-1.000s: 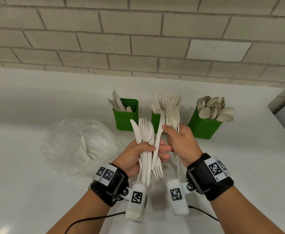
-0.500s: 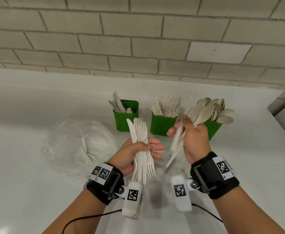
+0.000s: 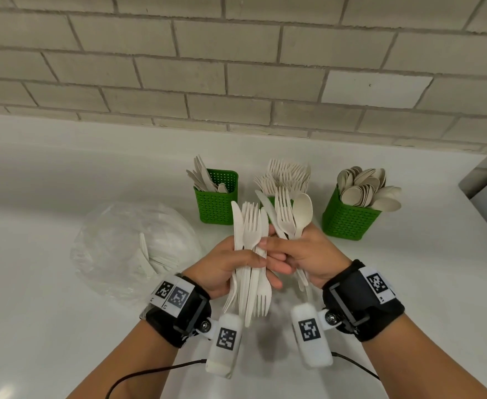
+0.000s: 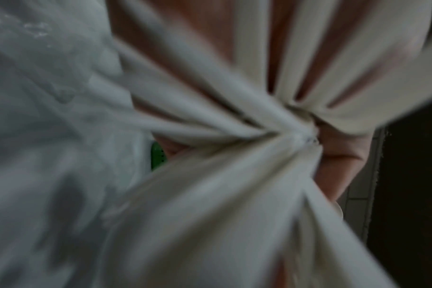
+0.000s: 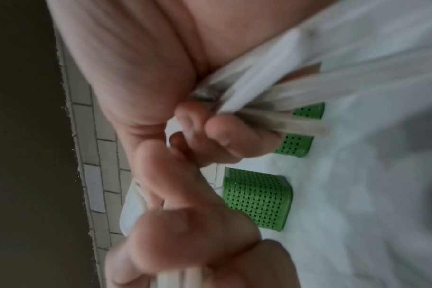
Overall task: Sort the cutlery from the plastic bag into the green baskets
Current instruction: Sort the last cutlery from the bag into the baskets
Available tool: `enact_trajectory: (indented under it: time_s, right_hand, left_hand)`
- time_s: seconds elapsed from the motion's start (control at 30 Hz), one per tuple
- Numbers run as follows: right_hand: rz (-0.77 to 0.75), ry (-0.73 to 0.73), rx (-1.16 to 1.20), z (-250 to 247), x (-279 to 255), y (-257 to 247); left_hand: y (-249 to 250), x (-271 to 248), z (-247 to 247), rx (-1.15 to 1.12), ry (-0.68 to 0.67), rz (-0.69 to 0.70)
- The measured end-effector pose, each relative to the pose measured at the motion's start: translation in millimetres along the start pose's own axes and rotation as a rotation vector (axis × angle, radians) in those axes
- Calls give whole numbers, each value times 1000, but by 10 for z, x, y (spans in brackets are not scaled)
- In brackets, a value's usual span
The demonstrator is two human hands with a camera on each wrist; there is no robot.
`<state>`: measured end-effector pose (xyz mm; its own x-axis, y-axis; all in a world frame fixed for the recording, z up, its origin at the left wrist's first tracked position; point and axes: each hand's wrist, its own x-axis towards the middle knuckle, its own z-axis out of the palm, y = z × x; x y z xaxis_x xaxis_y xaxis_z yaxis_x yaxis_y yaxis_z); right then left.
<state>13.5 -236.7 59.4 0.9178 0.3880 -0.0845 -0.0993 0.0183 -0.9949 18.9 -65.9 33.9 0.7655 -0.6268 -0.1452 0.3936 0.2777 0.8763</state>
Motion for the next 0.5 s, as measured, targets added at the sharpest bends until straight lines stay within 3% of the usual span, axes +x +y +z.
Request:
enact_trajectory:
  time_s: [0.1, 0.27, 0.5]
  right_hand:
    - [-4, 30, 60, -9, 27, 32]
    - [1, 360, 173, -137, 72, 55]
    - [-76, 467, 270, -187, 70, 80]
  left_hand:
    - [0, 3, -6, 7, 16, -8]
    - [-50, 2, -16, -20, 157, -35]
    - [-77, 21, -46, 35, 260, 81]
